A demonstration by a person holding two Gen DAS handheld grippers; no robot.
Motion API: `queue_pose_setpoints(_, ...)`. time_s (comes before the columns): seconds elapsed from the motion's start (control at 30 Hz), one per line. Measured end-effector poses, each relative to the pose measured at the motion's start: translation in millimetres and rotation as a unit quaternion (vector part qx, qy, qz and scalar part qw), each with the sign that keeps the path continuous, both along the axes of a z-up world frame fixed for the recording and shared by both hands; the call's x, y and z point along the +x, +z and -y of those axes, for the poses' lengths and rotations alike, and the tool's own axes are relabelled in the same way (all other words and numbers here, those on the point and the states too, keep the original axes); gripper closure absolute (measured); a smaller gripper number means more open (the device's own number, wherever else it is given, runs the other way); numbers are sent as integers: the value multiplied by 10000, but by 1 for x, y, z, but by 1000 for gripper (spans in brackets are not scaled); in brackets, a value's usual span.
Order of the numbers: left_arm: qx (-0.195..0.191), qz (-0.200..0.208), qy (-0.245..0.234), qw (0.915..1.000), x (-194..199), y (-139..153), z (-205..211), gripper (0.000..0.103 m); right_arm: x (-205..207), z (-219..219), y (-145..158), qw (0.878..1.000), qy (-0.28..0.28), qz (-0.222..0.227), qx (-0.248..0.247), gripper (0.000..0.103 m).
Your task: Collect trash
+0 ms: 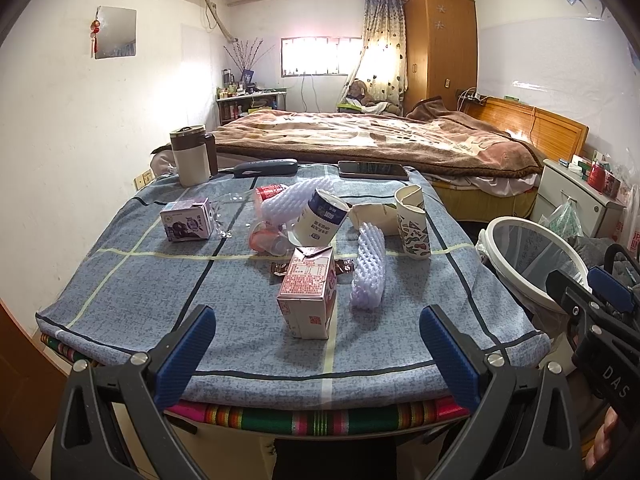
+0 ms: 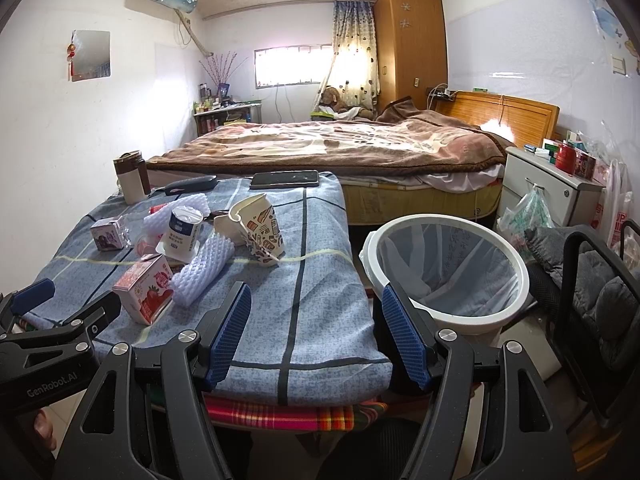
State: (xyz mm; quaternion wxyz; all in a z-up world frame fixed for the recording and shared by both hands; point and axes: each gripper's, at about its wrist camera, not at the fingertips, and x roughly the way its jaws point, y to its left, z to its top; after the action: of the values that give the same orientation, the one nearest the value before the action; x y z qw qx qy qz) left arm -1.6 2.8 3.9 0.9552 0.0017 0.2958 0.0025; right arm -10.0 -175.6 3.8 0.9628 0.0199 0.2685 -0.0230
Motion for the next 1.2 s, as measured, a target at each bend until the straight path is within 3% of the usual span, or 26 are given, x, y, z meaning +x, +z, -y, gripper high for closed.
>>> queue_pose_setpoints(1.2, 2, 1, 12, 10000, -1, -1, -1, 0, 1, -1, 0, 10000, 5, -6, -4, 34)
